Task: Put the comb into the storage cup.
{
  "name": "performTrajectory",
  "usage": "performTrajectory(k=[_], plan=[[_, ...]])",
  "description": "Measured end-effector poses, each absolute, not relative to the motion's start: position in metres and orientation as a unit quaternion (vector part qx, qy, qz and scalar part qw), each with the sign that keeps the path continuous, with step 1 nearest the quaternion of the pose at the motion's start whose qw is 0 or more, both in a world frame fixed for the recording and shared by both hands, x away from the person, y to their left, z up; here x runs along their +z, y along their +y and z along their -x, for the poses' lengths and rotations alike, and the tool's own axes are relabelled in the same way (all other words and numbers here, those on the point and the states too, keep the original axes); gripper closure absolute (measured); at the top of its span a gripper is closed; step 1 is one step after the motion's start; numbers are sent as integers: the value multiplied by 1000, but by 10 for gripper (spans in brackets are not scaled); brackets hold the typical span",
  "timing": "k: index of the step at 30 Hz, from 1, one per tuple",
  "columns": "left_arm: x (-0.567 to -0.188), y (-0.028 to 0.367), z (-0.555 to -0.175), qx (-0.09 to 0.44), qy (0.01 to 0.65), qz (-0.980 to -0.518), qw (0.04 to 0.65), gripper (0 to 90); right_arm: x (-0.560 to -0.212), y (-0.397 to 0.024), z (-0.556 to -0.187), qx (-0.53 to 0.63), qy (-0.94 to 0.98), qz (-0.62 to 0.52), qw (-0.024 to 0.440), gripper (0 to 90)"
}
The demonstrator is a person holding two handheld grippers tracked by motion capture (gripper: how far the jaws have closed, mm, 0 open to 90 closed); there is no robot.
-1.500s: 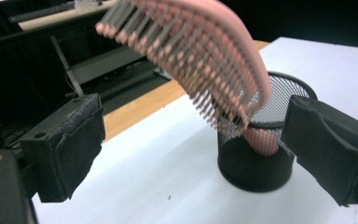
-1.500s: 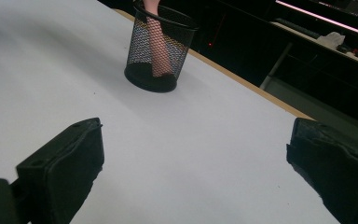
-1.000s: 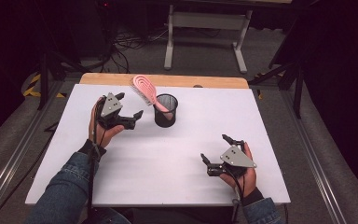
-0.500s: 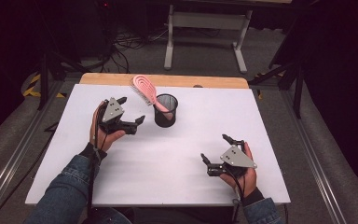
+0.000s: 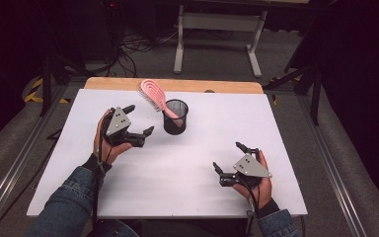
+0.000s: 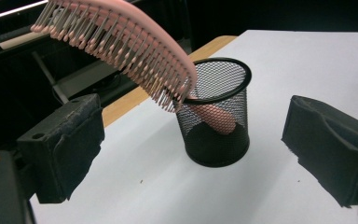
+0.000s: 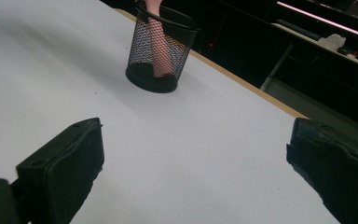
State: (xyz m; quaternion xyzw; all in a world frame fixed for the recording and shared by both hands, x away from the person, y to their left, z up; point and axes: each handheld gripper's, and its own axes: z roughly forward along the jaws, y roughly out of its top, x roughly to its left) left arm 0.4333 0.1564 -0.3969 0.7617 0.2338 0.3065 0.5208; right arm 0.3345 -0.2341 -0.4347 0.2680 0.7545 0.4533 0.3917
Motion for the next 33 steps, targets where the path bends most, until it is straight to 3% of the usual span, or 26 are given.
performTrajectory(k=[33], plan=[[-397,156,-394,300,182,-773,528,65,-432,-237,-334,457,746,-274,400,48]])
